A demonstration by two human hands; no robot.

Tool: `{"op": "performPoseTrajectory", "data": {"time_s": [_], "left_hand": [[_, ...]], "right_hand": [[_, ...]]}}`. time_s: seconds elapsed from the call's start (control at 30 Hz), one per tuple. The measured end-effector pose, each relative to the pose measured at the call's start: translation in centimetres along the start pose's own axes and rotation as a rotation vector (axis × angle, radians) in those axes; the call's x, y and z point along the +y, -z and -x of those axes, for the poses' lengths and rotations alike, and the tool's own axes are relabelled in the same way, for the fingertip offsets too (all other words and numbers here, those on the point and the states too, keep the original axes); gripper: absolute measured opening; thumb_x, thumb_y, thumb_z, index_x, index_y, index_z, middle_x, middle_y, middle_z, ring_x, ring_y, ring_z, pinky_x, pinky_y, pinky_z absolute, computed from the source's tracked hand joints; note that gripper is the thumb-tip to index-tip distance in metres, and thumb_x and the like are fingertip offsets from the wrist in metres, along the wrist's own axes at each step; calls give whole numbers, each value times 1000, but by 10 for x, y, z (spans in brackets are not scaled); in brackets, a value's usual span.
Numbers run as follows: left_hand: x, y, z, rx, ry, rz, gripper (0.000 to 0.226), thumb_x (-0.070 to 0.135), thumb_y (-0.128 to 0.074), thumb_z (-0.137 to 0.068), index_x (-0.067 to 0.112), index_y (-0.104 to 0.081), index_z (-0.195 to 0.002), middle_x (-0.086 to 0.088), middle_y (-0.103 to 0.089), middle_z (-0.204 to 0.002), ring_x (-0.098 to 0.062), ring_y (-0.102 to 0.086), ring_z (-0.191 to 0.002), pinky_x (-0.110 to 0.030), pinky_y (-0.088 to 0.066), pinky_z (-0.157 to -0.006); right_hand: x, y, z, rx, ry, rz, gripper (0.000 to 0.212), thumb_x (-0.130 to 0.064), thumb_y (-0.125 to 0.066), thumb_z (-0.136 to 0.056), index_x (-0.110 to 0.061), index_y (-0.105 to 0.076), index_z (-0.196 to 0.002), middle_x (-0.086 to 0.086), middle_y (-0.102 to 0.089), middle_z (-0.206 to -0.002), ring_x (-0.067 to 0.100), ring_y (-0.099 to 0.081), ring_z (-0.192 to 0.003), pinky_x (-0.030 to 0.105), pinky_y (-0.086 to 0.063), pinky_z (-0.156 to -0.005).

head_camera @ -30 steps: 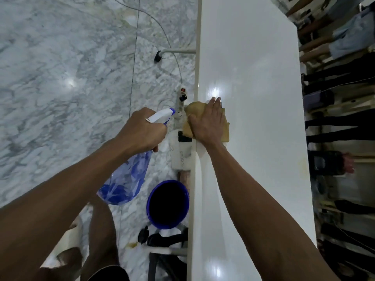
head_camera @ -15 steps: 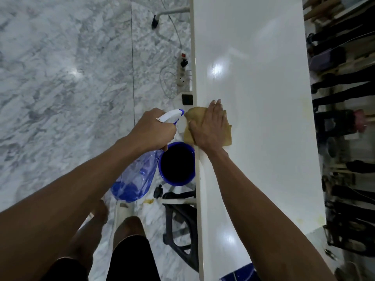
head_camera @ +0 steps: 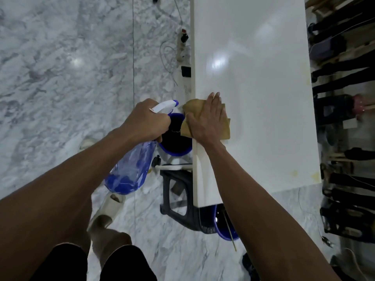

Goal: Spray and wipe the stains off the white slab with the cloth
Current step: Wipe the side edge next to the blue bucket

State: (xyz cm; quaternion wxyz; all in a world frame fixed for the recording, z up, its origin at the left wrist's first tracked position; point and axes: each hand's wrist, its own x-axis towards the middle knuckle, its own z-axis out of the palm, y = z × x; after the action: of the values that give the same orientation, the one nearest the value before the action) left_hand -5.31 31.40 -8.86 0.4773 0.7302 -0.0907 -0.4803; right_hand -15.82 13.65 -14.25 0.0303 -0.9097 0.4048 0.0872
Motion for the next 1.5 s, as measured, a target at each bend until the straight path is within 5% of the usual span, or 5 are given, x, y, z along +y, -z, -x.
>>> {"op": "performPoseTrajectory", "data": {"time_s": [0.3, 0.67, 1.13, 1.37, 1.5], "left_hand": [[-50, -36, 86, 9, -20, 9, 55, 16, -49, -56, -16, -64, -98, -39, -68, -98, -29, -56, -54, -39, -49, -59], [-101, -53, 156, 4, -16, -24, 47, 18, -53, -67, -4, -65, -107, -26, -72, -93, -17, -57, -39, -34, -52, -55], [-121, -60, 198, 3, -26, -46, 38, 12, -53, -67, -7, -68, -96, -34, -71, -95, -26, -63, -54, -43, -60, -63], [-96, -75, 194, 32, -57, -77, 41, 14, -52, -65, -10, -68, -94, -33, -73, -86, -27, -61, -51, -38, -55, -60], [-85, -83, 192, 25, -98, -113, 49, 18, -51, -63, -16, -65, -95, -38, -69, -89, -32, -59, -56, -40, -52, -61]], "right_hand": [[33, -20, 100, -27, 15, 12, 90, -52, -42, -96, -5, 4, -158, 14, 4, -167, 25, 4, -155, 40, 4, -126], [61, -34, 200, -68, 47, 20, 91, -52, -40, -96, -4, 7, -157, 15, 8, -167, 26, 8, -155, 42, 5, -126], [81, -29, 218, -126, 237, 67, 95, -47, -47, -96, -3, 11, -157, 16, 14, -166, 27, 12, -154, 41, 9, -125], [105, -27, 226, -118, 461, -10, 140, -86, -63, -63, -9, 5, -158, 15, 19, -165, 30, 17, -153, 52, 7, -124], [126, -41, 232, -54, 594, 171, 144, -72, -78, -59, -8, 4, -158, 17, 14, -165, 34, 14, -153, 54, 5, -124]]}}
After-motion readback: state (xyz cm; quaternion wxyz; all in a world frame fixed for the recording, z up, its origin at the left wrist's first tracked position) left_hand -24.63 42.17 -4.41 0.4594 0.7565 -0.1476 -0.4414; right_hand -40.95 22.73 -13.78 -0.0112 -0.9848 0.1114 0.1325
